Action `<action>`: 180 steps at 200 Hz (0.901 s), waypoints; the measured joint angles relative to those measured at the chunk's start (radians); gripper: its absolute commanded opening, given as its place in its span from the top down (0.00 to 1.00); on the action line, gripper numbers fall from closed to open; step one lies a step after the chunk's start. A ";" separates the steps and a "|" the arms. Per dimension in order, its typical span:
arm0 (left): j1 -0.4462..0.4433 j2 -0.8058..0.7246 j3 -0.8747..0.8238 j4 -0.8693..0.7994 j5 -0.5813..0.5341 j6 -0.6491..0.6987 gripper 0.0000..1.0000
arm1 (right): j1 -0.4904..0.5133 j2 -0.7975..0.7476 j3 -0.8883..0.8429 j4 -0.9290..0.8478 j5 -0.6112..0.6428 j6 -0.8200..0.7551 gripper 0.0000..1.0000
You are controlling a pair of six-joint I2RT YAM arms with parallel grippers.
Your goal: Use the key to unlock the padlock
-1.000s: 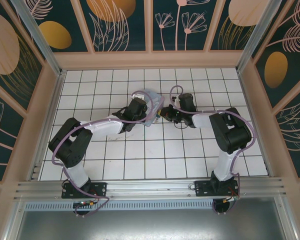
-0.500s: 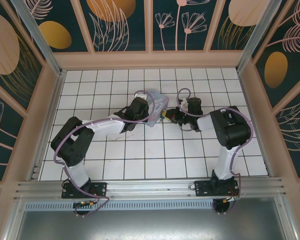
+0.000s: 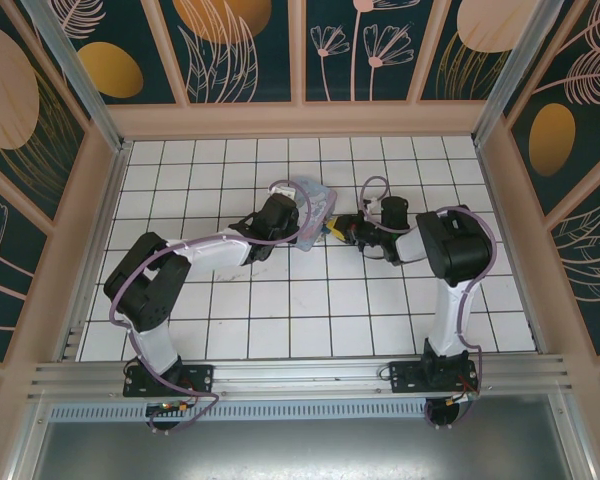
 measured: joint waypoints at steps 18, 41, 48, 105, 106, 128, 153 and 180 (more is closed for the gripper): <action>0.000 0.000 0.000 0.000 0.000 0.000 0.79 | -0.005 0.022 -0.005 0.061 -0.017 0.052 1.00; 0.000 0.002 0.000 0.002 0.001 0.001 0.79 | -0.005 0.006 0.013 -0.015 -0.010 -0.007 1.00; 0.000 0.002 0.000 0.003 0.000 0.001 0.80 | -0.004 -0.013 0.033 -0.087 0.004 -0.052 1.00; 0.000 0.013 0.005 0.021 0.009 0.001 0.81 | 0.024 -0.116 0.160 -0.534 0.155 -0.385 1.00; 0.000 0.013 0.005 0.021 0.009 0.001 0.81 | 0.024 -0.116 0.160 -0.536 0.156 -0.386 1.00; 0.000 0.013 0.006 0.021 0.015 0.001 0.81 | 0.025 -0.116 0.156 -0.537 0.166 -0.412 1.00; 0.000 0.013 0.006 0.021 0.016 0.001 0.81 | 0.027 -0.117 0.118 -0.468 0.171 -0.411 1.00; 0.000 0.013 0.006 0.021 0.021 0.001 0.81 | 0.028 -0.124 0.061 -0.373 0.170 -0.388 1.00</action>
